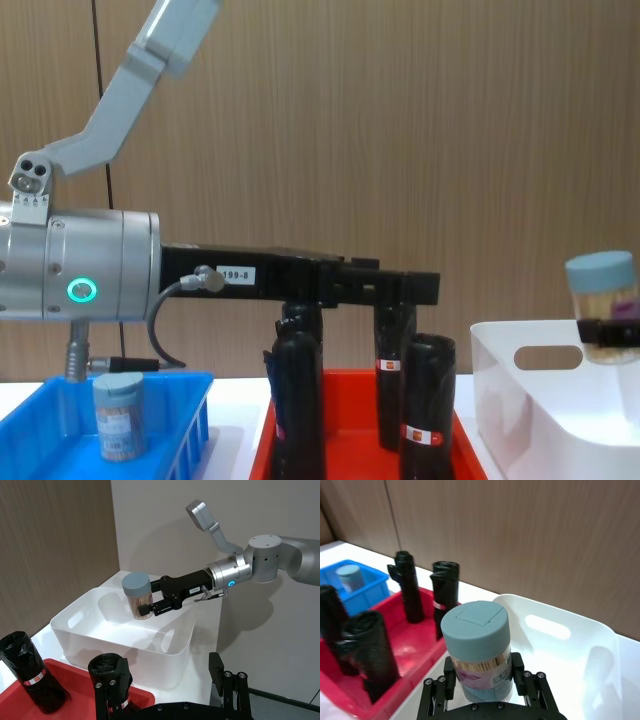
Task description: Pick the cotton swabs from the blue box and place them into the white box.
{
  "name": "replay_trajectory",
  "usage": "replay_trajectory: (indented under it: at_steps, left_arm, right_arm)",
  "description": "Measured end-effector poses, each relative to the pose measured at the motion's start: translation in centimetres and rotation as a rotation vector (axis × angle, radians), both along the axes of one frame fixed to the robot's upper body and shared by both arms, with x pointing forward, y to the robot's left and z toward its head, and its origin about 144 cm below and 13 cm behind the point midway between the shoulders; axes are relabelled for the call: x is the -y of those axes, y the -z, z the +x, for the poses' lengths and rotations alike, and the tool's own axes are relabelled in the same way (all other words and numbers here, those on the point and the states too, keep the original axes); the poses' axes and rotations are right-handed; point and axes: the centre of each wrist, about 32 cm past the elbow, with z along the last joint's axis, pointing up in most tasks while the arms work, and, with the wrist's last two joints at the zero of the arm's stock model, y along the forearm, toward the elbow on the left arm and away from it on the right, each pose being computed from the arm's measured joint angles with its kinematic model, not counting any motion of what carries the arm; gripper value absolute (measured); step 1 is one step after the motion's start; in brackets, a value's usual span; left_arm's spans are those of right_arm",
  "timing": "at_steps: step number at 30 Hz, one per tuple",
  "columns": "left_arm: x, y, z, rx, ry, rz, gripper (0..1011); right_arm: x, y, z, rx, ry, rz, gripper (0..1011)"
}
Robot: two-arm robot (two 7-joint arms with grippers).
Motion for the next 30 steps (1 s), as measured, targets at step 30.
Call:
replay_trajectory:
  at_steps: [30]
  left_arm:
    - [0.3, 0.3, -0.4, 0.025, -0.05, 0.015, 1004]
  right_arm:
    - [-0.4, 1.3, -0.8, 0.03, 0.059, -0.033, 1002]
